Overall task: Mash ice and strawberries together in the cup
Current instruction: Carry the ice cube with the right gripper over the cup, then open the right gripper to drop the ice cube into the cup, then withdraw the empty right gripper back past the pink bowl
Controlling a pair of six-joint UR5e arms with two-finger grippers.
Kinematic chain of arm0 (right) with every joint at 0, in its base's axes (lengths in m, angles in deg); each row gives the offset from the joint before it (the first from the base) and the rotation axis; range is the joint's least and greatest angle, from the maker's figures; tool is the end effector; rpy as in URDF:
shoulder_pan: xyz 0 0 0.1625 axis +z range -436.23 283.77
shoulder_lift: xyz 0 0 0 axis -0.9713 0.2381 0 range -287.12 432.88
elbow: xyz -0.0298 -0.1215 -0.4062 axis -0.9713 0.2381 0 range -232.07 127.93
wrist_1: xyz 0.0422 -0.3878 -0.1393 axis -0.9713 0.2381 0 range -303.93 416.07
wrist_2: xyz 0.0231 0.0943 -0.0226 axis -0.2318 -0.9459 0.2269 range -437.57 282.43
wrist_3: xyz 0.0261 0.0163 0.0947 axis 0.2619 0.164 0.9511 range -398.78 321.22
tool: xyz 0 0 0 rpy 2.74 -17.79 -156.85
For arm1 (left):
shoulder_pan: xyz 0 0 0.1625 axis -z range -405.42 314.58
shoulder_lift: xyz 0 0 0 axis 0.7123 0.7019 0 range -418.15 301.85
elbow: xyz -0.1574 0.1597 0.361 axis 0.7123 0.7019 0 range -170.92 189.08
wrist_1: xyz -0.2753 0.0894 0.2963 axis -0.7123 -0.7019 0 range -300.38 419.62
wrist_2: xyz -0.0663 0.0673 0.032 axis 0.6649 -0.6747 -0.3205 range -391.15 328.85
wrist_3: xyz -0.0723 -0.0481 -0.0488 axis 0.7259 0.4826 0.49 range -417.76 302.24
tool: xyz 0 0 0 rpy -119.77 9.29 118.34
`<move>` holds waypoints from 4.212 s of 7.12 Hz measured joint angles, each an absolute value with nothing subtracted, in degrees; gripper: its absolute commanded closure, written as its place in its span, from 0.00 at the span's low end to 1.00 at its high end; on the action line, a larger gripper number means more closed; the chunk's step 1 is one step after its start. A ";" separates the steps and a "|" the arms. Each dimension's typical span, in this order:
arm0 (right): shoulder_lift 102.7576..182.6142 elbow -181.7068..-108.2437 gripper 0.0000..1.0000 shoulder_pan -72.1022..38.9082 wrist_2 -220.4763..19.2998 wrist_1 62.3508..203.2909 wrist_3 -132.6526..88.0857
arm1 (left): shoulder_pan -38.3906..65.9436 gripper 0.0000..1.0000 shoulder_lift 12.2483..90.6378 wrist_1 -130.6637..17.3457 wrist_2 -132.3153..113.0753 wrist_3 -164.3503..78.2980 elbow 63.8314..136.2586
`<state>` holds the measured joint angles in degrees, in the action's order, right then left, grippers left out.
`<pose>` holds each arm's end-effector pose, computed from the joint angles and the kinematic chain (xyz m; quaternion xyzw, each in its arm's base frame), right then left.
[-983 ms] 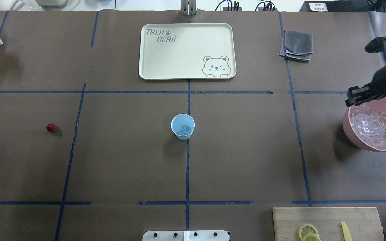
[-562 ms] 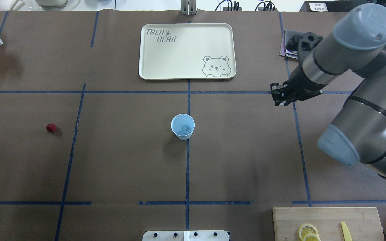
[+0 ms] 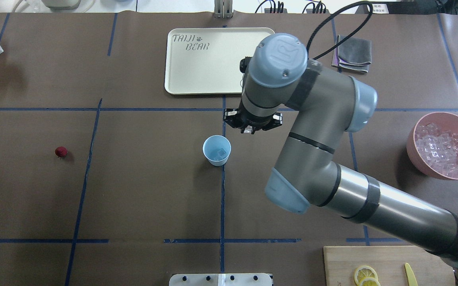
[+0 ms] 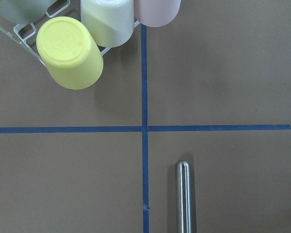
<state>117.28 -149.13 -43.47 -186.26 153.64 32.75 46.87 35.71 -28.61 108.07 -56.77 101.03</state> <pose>-0.5160 -0.4525 0.1441 0.0283 -0.4060 0.0515 0.9120 -0.0788 -0.5201 0.6046 0.0368 0.4158 -0.0113 0.9086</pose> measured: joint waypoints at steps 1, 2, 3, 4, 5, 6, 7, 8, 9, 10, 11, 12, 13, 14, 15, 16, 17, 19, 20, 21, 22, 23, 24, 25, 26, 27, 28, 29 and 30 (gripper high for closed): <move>114.92 -146.80 0.99 -45.40 -184.41 153.58 33.85 | 46.87 0.00 35.64 -28.62 108.07 -56.83 100.88; 113.94 -145.81 0.99 -46.75 -183.28 153.56 34.29 | 46.87 0.00 35.56 -28.62 108.06 -56.86 100.80; 113.28 -145.19 0.97 -47.65 -182.70 153.55 34.45 | 46.87 0.00 35.50 -28.62 108.07 -56.87 100.78; 112.54 -144.44 0.96 -48.27 -182.33 153.55 34.49 | 46.87 0.00 35.47 -28.62 108.07 -56.87 100.75; 111.88 -143.77 0.92 -48.71 -181.91 153.54 34.51 | 46.87 0.00 35.46 -28.62 108.07 -56.88 100.75; 111.52 -143.42 0.67 -48.94 -181.58 153.54 34.50 | 46.87 0.00 35.46 -28.62 108.06 -56.88 100.75; 111.39 -143.23 0.45 -48.99 -181.34 153.52 34.46 | 46.87 0.00 35.45 -28.62 108.06 -56.86 100.75; 111.39 -143.07 0.40 -48.99 -181.22 153.44 34.44 | 46.84 0.00 35.45 -28.60 108.06 -56.82 100.75; 111.37 -142.97 0.35 -48.99 -181.15 153.35 34.43 | 46.77 0.00 35.45 -28.57 108.07 -56.80 100.75; 111.37 -142.96 0.05 -48.99 -181.12 153.31 34.43 | 46.74 0.00 35.45 -28.55 108.06 -56.79 100.75; 111.39 -142.94 0.01 -48.99 -181.09 153.29 34.41 | 46.71 0.00 35.45 -28.54 108.06 -56.79 100.75; 111.43 -142.94 0.01 -48.99 -181.05 153.28 34.39 | 46.69 0.00 35.45 -28.54 108.07 -56.79 100.75; 111.45 -142.94 0.01 -48.98 -181.03 153.28 34.41 | 46.69 0.00 35.45 -28.55 108.06 -56.79 100.75; 111.45 -142.95 0.01 -48.98 -181.02 153.28 34.42 | 46.69 0.00 35.45 -28.59 108.07 -56.79 100.75; 111.46 -142.96 0.01 -48.98 -180.99 153.28 34.43 | 46.69 0.00 35.45 -28.59 108.07 -56.79 100.76; 111.46 -143.01 0.01 -48.98 -180.95 153.28 34.41 | 46.66 0.00 35.47 -28.58 108.07 -56.79 100.80; 111.45 -143.27 0.01 -48.83 -180.96 153.28 34.30 | 46.60 0.00 35.56 -28.65 108.06 -56.85 100.90; 111.73 -145.24 0.01 -46.98 -181.39 153.56 33.64 | 43.78 0.00 35.51 -31.65 107.74 -56.96 101.69; 113.03 -147.03 0.01 -45.10 -181.92 153.71 32.78 | 41.62 0.00 34.94 -35.21 107.46 -55.80 102.27; 115.79 -149.73 0.01 -42.55 -183.20 153.77 30.80 | 39.46 0.00 34.09 -39.44 107.35 -51.61 103.02; 119.88 -153.11 0.01 -39.17 -185.47 153.80 27.92 | 36.37 0.00 32.93 -45.32 107.08 -43.58 104.38; 123.88 -156.07 0.01 -36.14 -187.37 153.79 24.69 | 32.93 0.00 31.70 -49.99 106.00 -35.32 106.63; 127.52 -158.09 0.01 -33.27 -188.88 153.67 20.77 | 28.57 0.00 30.89 -52.42 103.47 -26.99 110.16; 130.83 -159.23 0.01 -30.40 -190.47 153.43 16.30 | 22.73 0.00 30.54 -53.37 99.39 -18.48 114.13; 134.01 -160.16 0.01 -27.16 -192.81 153.23 11.12 | 16.03 0.00 30.41 -53.70 94.05 -10.34 117.41; 137.15 -160.90 0.01 -23.28 -195.80 153.15 5.53 | 9.44 0.00 30.40 -53.84 87.80 -3.08 119.43; 140.27 -161.28 0.01 -18.99 -198.95 153.12 -0.59 | 4.37 0.00 30.40 -54.19 82.23 2.02 120.32; 143.44 -161.37 0.01 -14.54 -201.88 153.13 -7.14 | 1.14 0.00 30.15 -54.78 78.58 5.00 120.62; 146.52 -161.31 0.01 -10.16 -204.36 153.16 -13.69 | -1.15 0.00 29.57 -55.98 75.88 6.79 120.35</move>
<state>146.52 -161.31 -10.16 -204.36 153.16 -13.69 -1.15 29.57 -55.98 75.88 6.79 120.35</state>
